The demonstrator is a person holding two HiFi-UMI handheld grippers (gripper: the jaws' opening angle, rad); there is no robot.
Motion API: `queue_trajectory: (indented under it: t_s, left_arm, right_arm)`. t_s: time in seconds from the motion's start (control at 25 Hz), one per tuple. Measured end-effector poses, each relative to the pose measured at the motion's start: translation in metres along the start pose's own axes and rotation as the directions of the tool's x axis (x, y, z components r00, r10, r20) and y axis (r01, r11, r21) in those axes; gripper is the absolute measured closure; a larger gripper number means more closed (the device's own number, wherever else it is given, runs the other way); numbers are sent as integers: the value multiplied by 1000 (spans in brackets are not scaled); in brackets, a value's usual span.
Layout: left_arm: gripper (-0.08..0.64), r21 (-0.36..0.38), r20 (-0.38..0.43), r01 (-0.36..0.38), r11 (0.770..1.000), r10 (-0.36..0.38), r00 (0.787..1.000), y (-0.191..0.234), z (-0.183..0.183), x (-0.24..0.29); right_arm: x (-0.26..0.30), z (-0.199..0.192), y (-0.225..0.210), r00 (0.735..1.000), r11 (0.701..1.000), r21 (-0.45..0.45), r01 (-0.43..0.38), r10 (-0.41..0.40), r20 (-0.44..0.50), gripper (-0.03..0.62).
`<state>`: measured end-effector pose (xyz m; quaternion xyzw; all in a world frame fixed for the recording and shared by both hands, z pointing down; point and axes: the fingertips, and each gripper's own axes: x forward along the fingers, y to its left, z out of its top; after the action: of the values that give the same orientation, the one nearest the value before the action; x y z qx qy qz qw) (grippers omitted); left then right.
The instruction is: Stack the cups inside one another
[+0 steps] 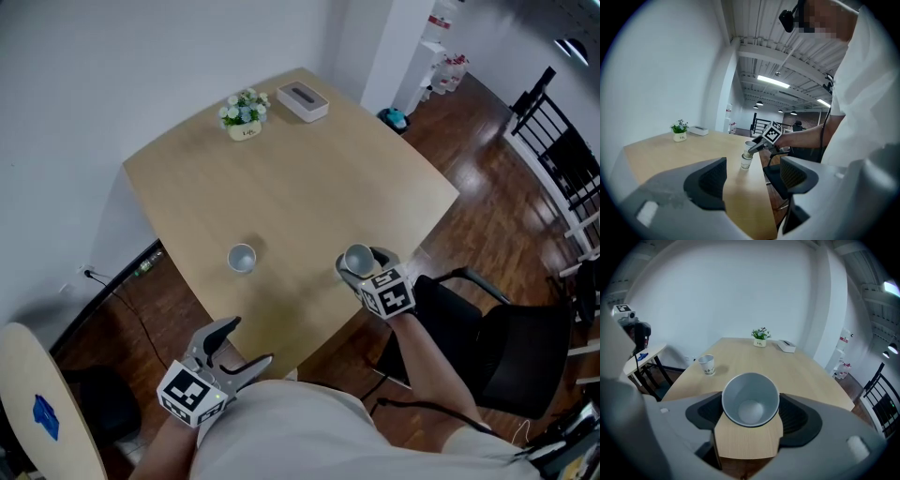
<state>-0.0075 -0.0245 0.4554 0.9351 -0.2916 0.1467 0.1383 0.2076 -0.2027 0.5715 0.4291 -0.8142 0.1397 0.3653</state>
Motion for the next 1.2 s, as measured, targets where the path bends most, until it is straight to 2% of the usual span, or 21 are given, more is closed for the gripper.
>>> queue_trajectory:
  t_s: [0.32,0.48,0.6,0.84,1.0,1.2]
  left_arm:
    - [181,-29,-18,-32,999,31,999,3,-8,-9]
    - [176,-34,-14,-18,999,17,1000,9,-9,-11]
    - [178,-38,-25,-19,999,18,1000,13,-13,-16]
    - [178,-38,-9,-20,999,20,1000,13,-14,-48]
    - [175,-49,-26,-89,995,88,996,20,-19,-86]
    - [175,-96,-45,-221,971,217,975,30,-41,-149]
  right_arm:
    - [12,-11,5,1000,1000,17,-2,3,-28,203]
    - [2,2,11,1000,1000,-6,19,-19,-9,192]
    - [-6,20,40,1000,999,-45,-9,10,22,192]
    - [16,58,129,988,982,-135,-135,144,59,192]
    - [53,80,177,975,965,-166,-203,215,53,181]
    - [111,94,213,971,957,-186,-224,236,47,174]
